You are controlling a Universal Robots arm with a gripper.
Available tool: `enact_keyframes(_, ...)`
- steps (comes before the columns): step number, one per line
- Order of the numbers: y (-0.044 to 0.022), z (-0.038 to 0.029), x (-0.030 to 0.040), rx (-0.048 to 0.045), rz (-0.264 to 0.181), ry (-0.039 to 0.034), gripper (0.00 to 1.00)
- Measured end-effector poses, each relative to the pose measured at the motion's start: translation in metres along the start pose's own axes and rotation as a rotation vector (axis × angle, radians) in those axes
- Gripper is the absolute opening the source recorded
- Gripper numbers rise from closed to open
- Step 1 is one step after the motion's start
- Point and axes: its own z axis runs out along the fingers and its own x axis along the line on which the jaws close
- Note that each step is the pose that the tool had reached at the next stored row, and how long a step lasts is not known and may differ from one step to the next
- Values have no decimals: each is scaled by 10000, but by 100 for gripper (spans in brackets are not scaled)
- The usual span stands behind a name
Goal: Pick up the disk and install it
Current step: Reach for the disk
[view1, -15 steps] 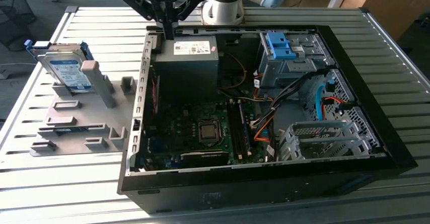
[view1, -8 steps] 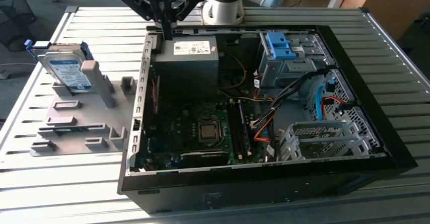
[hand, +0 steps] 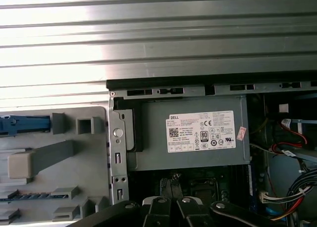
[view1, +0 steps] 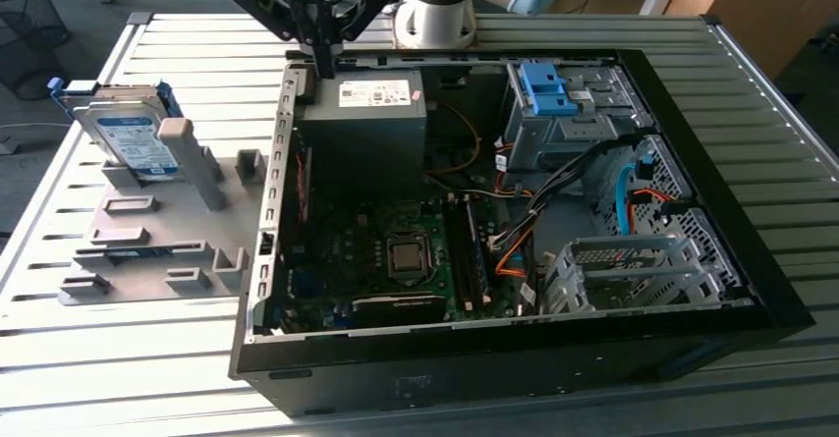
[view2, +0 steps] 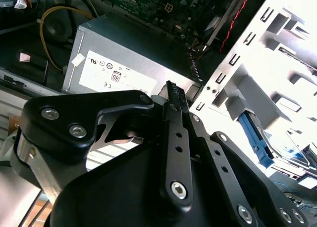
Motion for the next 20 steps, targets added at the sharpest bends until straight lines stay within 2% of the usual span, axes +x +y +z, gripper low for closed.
enact_keyframes(20,-5,5,62,-1,0,0,11)
